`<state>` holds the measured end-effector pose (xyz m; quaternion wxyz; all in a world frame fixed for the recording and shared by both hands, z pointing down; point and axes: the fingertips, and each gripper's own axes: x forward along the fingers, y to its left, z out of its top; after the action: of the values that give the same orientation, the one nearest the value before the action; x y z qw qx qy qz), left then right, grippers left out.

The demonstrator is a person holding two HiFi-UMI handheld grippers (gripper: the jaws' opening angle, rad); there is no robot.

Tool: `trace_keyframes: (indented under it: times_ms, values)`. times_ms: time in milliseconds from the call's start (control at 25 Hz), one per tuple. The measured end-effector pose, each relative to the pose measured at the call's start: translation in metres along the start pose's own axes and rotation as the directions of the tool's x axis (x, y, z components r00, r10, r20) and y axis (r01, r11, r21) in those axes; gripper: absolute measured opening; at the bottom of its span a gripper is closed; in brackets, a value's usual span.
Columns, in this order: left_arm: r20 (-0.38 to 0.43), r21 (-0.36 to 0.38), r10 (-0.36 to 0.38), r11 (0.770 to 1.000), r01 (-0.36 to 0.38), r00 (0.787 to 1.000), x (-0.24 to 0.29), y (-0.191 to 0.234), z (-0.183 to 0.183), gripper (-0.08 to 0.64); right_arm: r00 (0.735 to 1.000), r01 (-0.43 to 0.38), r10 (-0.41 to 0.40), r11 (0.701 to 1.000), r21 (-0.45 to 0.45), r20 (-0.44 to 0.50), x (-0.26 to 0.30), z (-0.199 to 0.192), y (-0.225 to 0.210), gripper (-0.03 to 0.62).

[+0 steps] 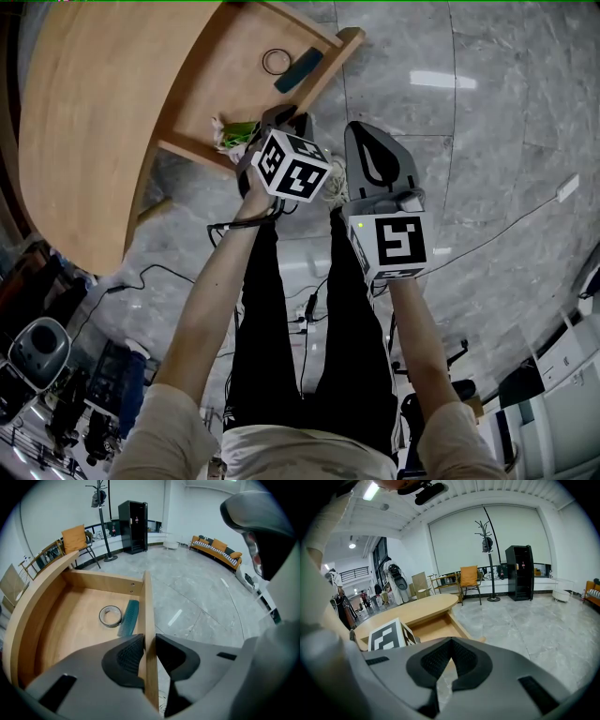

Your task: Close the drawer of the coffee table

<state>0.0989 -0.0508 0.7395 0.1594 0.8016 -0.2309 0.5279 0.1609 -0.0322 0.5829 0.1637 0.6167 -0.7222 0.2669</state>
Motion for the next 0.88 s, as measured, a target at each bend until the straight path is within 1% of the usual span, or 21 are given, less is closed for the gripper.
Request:
trace_keyframes:
  times_ms: [120, 280, 520, 800, 880]
  values:
    - [0.007, -0.012, 0.003, 1.0, -0.003, 1.0, -0.001, 0.0, 0.0, 0.087, 1.0, -0.002, 0.002, 1.0, 0.0, -0.004, 0.002, -0.001, 0.0, 0.006]
    - [0.015, -0.008, 0.02, 1.0, -0.02, 1.0, -0.002, 0.001, 0.002, 0.083, 1.0, -0.008, 0.008, 1.0, -0.004, -0.004, 0.004, 0.002, 0.001, 0.006]
    - [0.012, -0.023, 0.019, 1.0, -0.019, 1.0, -0.005, 0.001, 0.002, 0.077, 1.0, -0.014, 0.014, 1.0, -0.018, -0.005, 0.004, 0.006, 0.003, 0.006]
    - [0.054, -0.016, 0.043, 0.999, -0.042, 0.998, -0.035, 0.006, 0.016, 0.071, 1.0, -0.028, 0.028, 0.998, -0.048, -0.008, 0.001, 0.018, 0.008, 0.006]
    - [0.068, -0.029, 0.054, 0.998, -0.052, 0.996, -0.043, 0.011, 0.023, 0.071, 0.999, -0.034, 0.034, 0.998, -0.052, -0.005, 0.002, 0.025, 0.011, 0.006]
